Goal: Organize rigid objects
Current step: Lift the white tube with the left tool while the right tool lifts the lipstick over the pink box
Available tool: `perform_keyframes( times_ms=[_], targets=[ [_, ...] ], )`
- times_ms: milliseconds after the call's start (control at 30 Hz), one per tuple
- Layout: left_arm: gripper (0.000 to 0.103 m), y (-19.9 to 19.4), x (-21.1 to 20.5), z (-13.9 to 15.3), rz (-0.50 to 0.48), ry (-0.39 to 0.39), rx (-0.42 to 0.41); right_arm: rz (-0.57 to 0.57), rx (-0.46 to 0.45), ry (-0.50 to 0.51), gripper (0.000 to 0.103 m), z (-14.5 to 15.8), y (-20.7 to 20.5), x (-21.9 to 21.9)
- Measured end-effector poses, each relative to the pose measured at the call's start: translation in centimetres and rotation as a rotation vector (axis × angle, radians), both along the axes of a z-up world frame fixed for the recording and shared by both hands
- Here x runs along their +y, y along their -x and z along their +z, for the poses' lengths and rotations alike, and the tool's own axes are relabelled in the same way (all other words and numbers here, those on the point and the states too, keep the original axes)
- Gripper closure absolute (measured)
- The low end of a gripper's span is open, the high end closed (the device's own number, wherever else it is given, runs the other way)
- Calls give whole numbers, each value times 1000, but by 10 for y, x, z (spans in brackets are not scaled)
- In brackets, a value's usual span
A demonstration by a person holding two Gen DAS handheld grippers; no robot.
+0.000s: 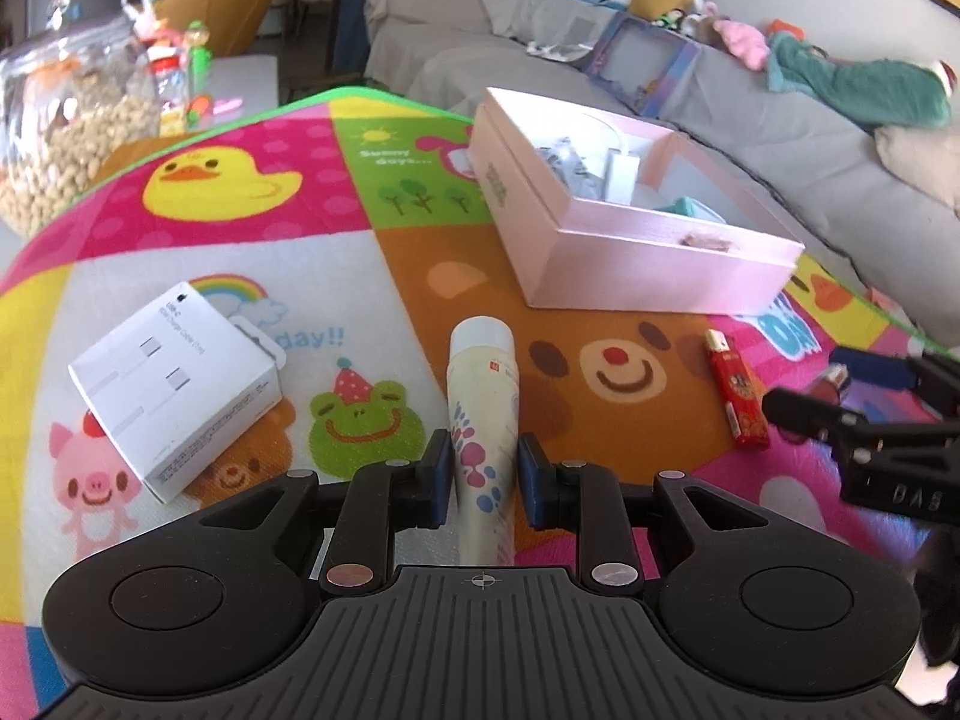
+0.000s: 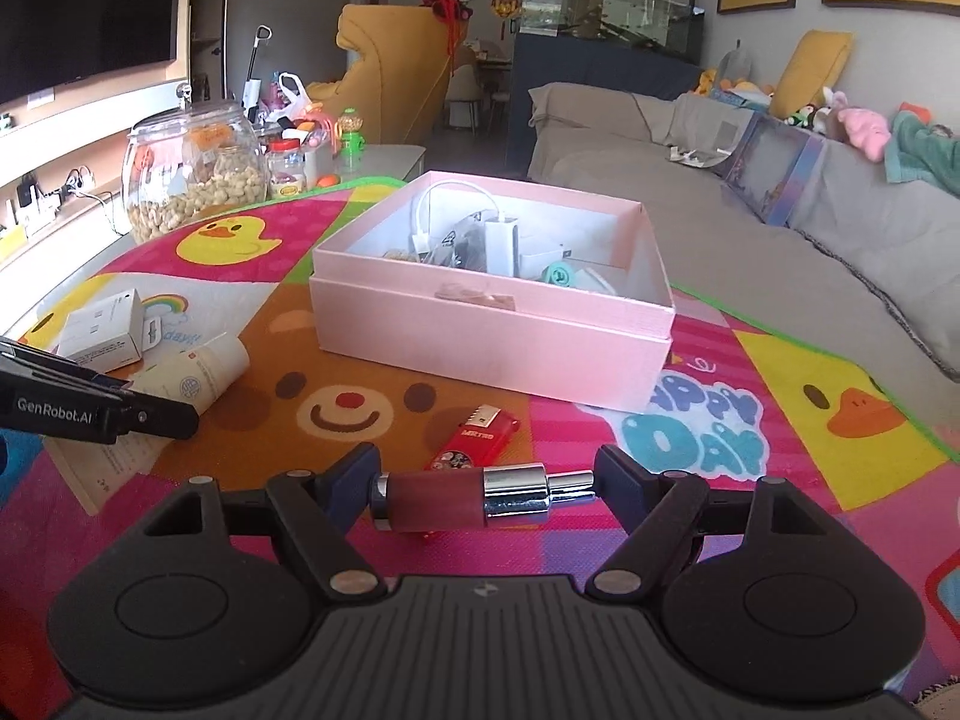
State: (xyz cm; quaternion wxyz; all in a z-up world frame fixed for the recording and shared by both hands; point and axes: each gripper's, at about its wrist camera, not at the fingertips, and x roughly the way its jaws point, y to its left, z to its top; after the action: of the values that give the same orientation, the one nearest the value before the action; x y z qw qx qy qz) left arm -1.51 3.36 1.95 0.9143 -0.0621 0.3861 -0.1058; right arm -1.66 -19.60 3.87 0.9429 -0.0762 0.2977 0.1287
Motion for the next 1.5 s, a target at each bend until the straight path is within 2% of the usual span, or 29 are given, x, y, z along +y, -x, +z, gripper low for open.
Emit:
perform_keyframes(
  times_ms=[100, 200, 300, 400, 433, 533, 633, 700, 733, 833, 933, 1100, 1200, 1300, 1333, 1367, 1400, 1500],
  targets=[
    [77, 16, -10, 1, -122, -3, -6, 15, -19, 7, 24, 3, 9, -6],
    [77, 38, -27, 5, -237, -66, -30, 20, -41, 16, 24, 9, 20, -16],
    [78, 51, -36, 23, -285, -81, -72, 2, -81, -3, 24, 22, 31, -30],
    [84, 53, -41, 63, -310, -75, -179, -23, -145, -35, 24, 44, 39, -46],
    [97, 52, -43, 79, -318, -77, -229, -29, -171, -48, 24, 52, 40, -50],
    [95, 38, -51, 123, -327, -84, -359, -42, -250, -85, 24, 74, 42, -60],
    [95, 21, -62, 141, -315, -112, -440, -70, -304, -99, 24, 86, 42, -64],
    [95, 10, -65, 138, -338, -87, -403, -74, -308, -101, 24, 87, 41, -66],
    [91, 7, -66, 132, -351, -73, -375, -73, -299, -99, 24, 84, 40, -67],
    [89, 1, -66, 102, -349, -88, -245, -75, -251, -81, 24, 69, 34, -67],
    [89, 2, -59, 71, -285, -136, -163, -90, -174, -63, 24, 49, 23, -63],
    [89, -3, -45, 36, -205, -115, -52, -74, -77, -46, 24, 20, 10, -51],
    [88, -11, -44, 24, -192, -67, -22, -66, -36, -35, 24, 8, 6, -42],
    [77, -20, -47, 14, -181, -19, -9, -55, -9, -20, 24, -2, 7, -36],
    [68, -24, -52, 10, -174, -23, -1, -54, -3, -12, 24, -5, 7, -34],
    [65, -26, -56, 7, -175, -28, 16, -55, 4, 0, 24, -8, 7, -33],
    [68, -29, -61, 1, -186, -32, 53, -57, 11, 12, 24, -11, 7, -32],
    [68, -23, -71, -1, -175, -77, 18, -63, 31, 38, 24, -20, 7, -31]
  ],
)
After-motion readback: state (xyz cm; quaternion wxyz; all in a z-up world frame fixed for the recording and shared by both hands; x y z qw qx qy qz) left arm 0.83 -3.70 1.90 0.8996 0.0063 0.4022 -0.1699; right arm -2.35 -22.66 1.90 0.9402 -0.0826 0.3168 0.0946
